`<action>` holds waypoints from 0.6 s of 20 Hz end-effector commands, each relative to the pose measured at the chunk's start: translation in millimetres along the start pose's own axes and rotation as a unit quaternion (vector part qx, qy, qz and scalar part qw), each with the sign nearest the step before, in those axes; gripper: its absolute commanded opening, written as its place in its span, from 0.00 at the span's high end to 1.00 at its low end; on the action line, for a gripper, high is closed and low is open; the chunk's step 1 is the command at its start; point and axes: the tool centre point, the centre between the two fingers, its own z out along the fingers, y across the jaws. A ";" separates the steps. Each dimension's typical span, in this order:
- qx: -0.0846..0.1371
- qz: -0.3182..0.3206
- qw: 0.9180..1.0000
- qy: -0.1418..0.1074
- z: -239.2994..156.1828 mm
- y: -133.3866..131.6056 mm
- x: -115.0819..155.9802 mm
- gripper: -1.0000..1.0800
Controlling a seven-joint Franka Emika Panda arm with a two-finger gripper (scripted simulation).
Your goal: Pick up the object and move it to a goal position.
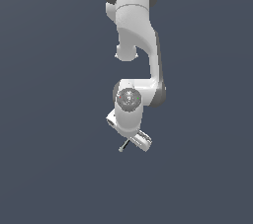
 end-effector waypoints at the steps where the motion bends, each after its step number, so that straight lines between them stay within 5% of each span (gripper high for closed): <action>1: 0.000 0.001 1.000 -0.001 14.1 0.6 -0.7 0.04; 10: 0.000 0.002 1.000 0.000 34.3 -0.2 0.2 0.04; 11: 0.000 0.002 1.000 0.000 34.3 -0.2 0.2 1.00; 12: 0.000 0.002 1.000 0.000 34.3 -0.2 0.2 1.00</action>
